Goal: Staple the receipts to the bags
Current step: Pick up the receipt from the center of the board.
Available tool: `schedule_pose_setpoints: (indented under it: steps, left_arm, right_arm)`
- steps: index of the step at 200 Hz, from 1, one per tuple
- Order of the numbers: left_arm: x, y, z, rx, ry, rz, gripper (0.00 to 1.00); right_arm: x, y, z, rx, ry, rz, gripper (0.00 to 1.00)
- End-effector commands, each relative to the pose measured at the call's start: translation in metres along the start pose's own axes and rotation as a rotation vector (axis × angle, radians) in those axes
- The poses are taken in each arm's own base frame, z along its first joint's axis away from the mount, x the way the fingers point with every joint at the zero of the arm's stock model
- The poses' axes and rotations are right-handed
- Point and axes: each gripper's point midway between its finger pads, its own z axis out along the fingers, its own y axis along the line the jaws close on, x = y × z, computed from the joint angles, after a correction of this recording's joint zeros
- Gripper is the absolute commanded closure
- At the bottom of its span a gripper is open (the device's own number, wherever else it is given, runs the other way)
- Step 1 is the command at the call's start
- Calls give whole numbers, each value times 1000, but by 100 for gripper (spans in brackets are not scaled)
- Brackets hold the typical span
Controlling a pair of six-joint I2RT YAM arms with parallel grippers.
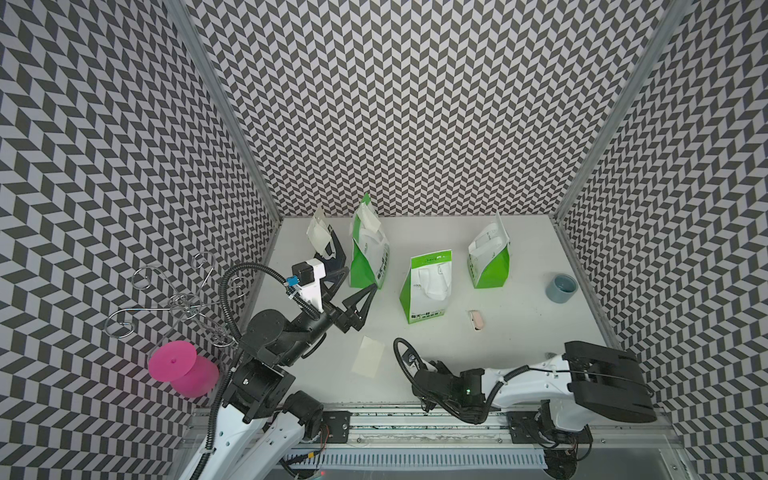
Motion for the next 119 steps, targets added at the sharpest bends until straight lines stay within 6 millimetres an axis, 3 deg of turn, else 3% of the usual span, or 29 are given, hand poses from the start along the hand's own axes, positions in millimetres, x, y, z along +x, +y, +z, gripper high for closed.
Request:
schedule_pose_setpoints:
  steps: [1, 34, 67, 98, 119]
  left_arm:
    - [28, -4, 4, 58, 95, -88, 4]
    - [74, -10, 15, 149, 262, -158, 11]
    - [117, -29, 21, 262, 371, -234, 17]
    - [137, -58, 28, 336, 414, -218, 22]
    - [152, -65, 36, 329, 470, -204, 29]
  right_arm:
    - [-28, -19, -32, 39, -120, 72, 55]
    - [-64, -39, -86, 29, -272, 132, 53]
    - [-97, -44, -135, -53, -442, 149, 53]
    - [-106, -42, -150, -78, -450, 123, 53]
    - [-110, -37, -156, -113, -455, 110, 52]
